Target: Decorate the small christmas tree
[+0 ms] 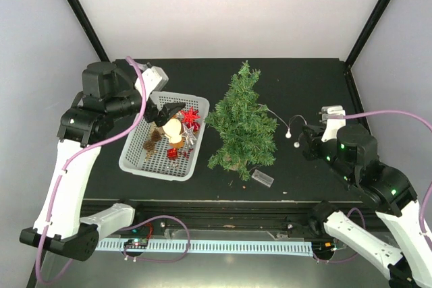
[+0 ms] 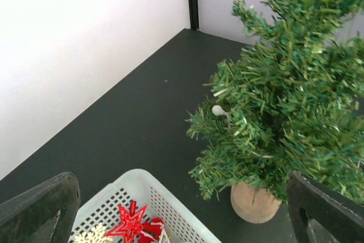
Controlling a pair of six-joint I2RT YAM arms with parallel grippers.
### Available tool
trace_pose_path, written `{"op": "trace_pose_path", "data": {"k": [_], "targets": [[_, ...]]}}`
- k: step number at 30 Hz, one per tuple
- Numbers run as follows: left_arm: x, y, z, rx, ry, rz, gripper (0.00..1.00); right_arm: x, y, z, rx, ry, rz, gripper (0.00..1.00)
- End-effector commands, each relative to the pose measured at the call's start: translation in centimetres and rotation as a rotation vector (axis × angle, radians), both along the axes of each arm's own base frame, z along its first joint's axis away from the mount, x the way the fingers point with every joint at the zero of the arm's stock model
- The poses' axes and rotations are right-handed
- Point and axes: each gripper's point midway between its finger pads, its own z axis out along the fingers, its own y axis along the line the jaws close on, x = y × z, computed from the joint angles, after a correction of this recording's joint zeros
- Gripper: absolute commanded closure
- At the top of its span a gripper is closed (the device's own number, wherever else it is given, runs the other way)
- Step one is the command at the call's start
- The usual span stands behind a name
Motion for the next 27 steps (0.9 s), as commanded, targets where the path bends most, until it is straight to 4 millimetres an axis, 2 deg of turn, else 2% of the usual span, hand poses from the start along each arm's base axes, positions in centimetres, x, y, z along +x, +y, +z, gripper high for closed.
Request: {"op": "trace_pose_path", "data": {"k": [1,9,15,20,22,27], "targets": [[-2.1,0.3,-1.8,0.054,0.052,-0.027,0.01,-1.0,1.1,1.0,-0.005,0.007,0.071,0.99],[-5.5,-1.0,-1.4,0.053,0.078,-0.144,0.01,-2.8,4.2,3.3,-0.016,0.055,0.263,0.99],[-8.8,-2.9,-0.8,0.034,0.082,-0.315,0.01,-5.3,7.2,4.8,0.024,0.115,0.474,0.99],[-13.4,-4.7,0.3,-0.025,0.102,-0.561,0.01,-7.4,10.1,5.1,0.08,0.194,0.661,0.99],[-14.8,-5.2,0.5,-0.039,0.109,-0.634,0.01,-7.6,10.8,5.1,0.101,0.205,0.689,0.99],[-15.2,-6.2,0.6,-0.072,0.137,-0.701,0.01,-7.6,12.6,5.4,0.171,0.222,0.741,0.99]]}}
